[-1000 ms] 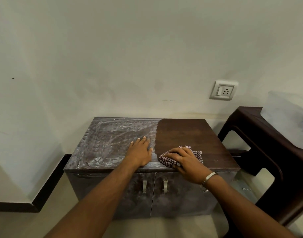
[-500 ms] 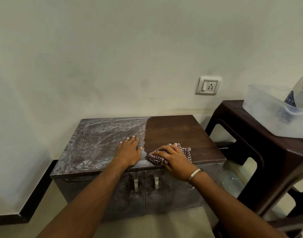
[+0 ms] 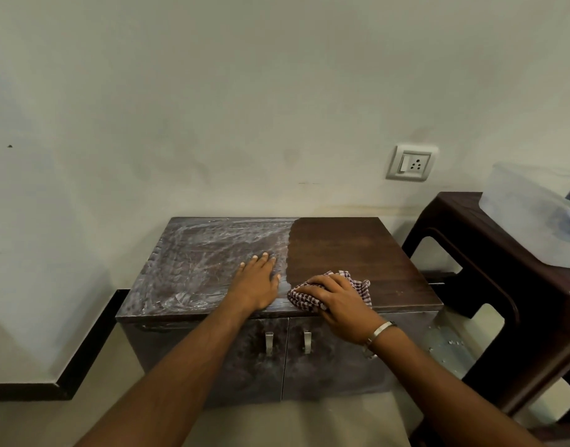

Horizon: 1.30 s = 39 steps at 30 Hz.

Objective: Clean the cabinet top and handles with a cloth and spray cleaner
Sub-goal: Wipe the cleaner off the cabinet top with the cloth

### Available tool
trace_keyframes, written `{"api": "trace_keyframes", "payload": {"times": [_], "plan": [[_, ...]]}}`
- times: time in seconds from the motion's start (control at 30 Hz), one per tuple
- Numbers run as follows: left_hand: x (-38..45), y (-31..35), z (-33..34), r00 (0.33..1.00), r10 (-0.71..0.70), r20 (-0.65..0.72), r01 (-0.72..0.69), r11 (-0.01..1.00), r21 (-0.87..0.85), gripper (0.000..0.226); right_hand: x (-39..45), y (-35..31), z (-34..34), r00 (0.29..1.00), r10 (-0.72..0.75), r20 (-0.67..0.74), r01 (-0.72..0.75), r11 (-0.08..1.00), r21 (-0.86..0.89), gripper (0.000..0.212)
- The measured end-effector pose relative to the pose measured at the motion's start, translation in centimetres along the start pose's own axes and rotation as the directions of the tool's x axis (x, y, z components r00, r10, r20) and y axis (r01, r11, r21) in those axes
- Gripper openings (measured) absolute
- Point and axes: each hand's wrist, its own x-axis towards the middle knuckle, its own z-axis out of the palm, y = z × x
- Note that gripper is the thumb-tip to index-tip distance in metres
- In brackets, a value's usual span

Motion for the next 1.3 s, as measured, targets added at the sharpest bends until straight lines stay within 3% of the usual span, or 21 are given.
{"api": "trace_keyframes", "payload": {"times": [0.17,0.77,0.97,1.1,1.3], "plan": [[-0.1,-0.6,-0.1,1.0,-0.005,0.001,0.005,1.0,-0.001,0.058,1.1,-2.8,0.4,0.999,-0.032,-0.016,0.032,0.999,0.015,0.049],[-1.9,-4.0,-1.4,0.999,-0.05,0.006,0.05,0.999,-0.001,0.057,1.5,-3.4,0.8,0.993,-0.113,0.036,0.112,0.993,0.026,0.044],[-2.1,-4.6,-1.5,0.999,-0.049,-0.002,0.049,0.999,0.0,0.057,2.7,-4.5,0.4,0.998,-0.056,0.003,0.056,0.998,0.03,0.042],[-1.9,-4.8,-1.4,0.999,-0.049,-0.016,0.049,0.999,0.002,0.057,2.8,-6.1,0.9,0.995,-0.092,0.034,0.091,0.995,0.036,0.057],[-2.0,-5.6,-1.6,0.998,-0.055,-0.009,0.056,0.998,0.019,0.057,2.6,-4.2,0.7,0.996,-0.076,0.047,0.074,0.996,0.043,0.044]]}}
